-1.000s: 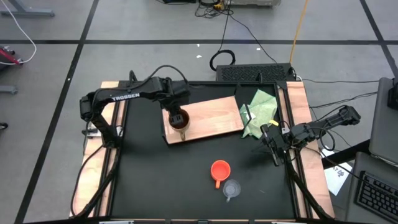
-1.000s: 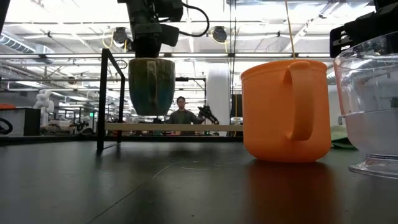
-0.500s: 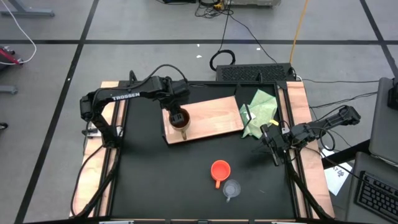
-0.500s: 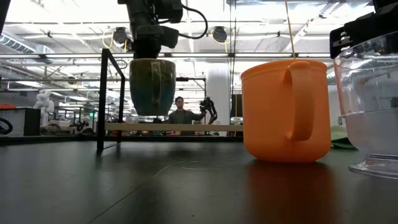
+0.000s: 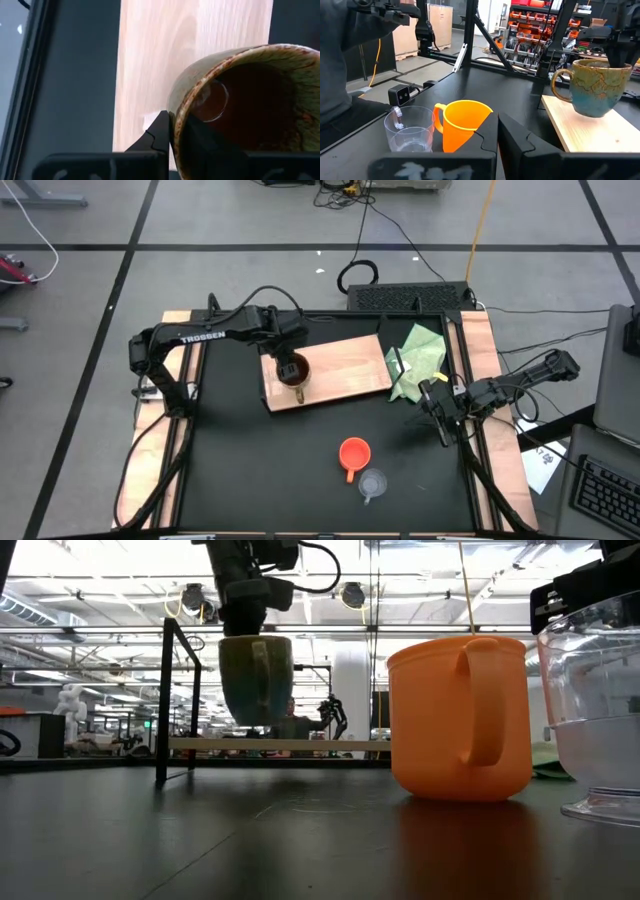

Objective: Stack small to large cups/mugs on shelf
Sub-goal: Put the dark green mug on the shelf

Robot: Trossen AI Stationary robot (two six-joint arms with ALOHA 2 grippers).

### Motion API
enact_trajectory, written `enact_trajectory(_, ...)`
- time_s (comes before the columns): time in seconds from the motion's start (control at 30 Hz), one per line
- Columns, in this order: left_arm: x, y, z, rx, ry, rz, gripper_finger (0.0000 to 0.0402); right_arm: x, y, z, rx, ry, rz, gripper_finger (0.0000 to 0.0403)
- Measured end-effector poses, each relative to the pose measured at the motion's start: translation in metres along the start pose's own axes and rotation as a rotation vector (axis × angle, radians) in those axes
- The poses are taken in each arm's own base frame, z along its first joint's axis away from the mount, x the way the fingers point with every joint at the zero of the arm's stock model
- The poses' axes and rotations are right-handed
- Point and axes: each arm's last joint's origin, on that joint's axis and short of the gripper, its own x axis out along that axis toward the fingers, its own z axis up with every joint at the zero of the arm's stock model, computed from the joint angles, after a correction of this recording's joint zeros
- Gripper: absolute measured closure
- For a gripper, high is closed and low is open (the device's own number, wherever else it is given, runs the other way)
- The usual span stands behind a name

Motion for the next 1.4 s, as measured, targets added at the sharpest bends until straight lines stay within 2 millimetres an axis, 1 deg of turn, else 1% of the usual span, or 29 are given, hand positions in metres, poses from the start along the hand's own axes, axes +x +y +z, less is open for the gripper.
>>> enact_trajectory(0.17,0.008,0.004,-0.001,-0.013,-0.005,-0.044,0.0372,0.000,0.000,0.000,0.000,0.000,0.000,0.0403)
enact_trajectory(0.43,0.022,0.011,-0.012,-0.040,0.050,-0.052,0.0372,0.000,0.000,0.000,0.000,0.000,0.000,0.0403)
enact_trajectory(0.67,0.025,0.015,-0.015,-0.041,0.059,-0.053,0.0372,0.000,0.000,0.002,-0.020,-0.019,-0.002,0.0403)
enact_trajectory(1.0,0.026,0.016,-0.014,-0.009,0.047,-0.052,0.0371,0.000,0.000,0.002,-0.028,-0.023,-0.003,0.0403)
enact_trajectory(1.07,0.027,0.016,-0.014,-0.006,0.049,-0.042,0.0353,0.000,0.000,0.002,-0.029,-0.023,-0.003,0.0403)
enact_trajectory(1.23,0.029,0.016,-0.015,0.005,0.066,-0.027,0.0290,0.000,0.000,0.002,-0.029,-0.023,-0.003,0.0403)
enact_trajectory(1.4,0.029,0.016,-0.015,0.009,0.060,-0.027,0.0262,0.000,0.000,0.002,-0.029,-0.023,-0.003,0.0403)
